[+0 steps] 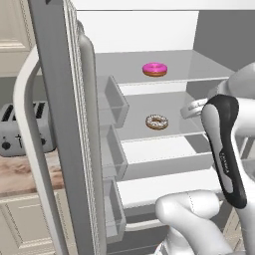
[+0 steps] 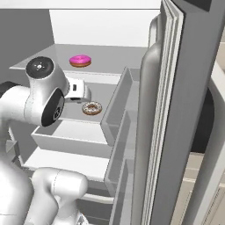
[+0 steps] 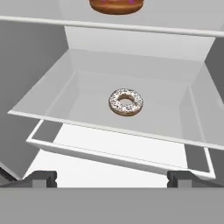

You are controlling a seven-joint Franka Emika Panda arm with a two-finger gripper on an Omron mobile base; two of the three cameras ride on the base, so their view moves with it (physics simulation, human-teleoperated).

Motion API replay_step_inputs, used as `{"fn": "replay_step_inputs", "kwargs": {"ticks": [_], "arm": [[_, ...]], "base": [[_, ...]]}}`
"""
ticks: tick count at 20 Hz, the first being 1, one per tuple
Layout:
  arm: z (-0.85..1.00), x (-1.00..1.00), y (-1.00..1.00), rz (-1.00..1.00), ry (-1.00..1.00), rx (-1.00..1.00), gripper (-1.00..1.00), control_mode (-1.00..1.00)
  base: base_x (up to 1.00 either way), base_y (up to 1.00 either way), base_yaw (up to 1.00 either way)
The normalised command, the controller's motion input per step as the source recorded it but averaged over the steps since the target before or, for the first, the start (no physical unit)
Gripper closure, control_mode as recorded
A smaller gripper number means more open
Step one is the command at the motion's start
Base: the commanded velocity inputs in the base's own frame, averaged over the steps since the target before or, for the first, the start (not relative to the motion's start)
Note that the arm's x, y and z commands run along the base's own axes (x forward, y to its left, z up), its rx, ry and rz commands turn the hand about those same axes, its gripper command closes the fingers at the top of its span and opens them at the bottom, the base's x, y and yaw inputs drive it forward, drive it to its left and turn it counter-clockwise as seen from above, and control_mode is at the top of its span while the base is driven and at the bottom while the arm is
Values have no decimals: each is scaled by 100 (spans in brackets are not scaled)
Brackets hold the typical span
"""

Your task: Take the donuts from the fridge and place them on the empty tray on the dining counter.

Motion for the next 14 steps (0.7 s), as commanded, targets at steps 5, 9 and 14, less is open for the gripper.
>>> {"fn": "replay_step_inputs", "kwargs": {"ticks": [5,9,14], "arm": [[-55,54,-32,-2,-2,0,-100,-100],[-50,79,-20,0,0,0,-100,-100],[-24,73,-14,0,1,5,-100,-100]], "base": [[0,0,0],[0,0,0],[0,0,0]]}}
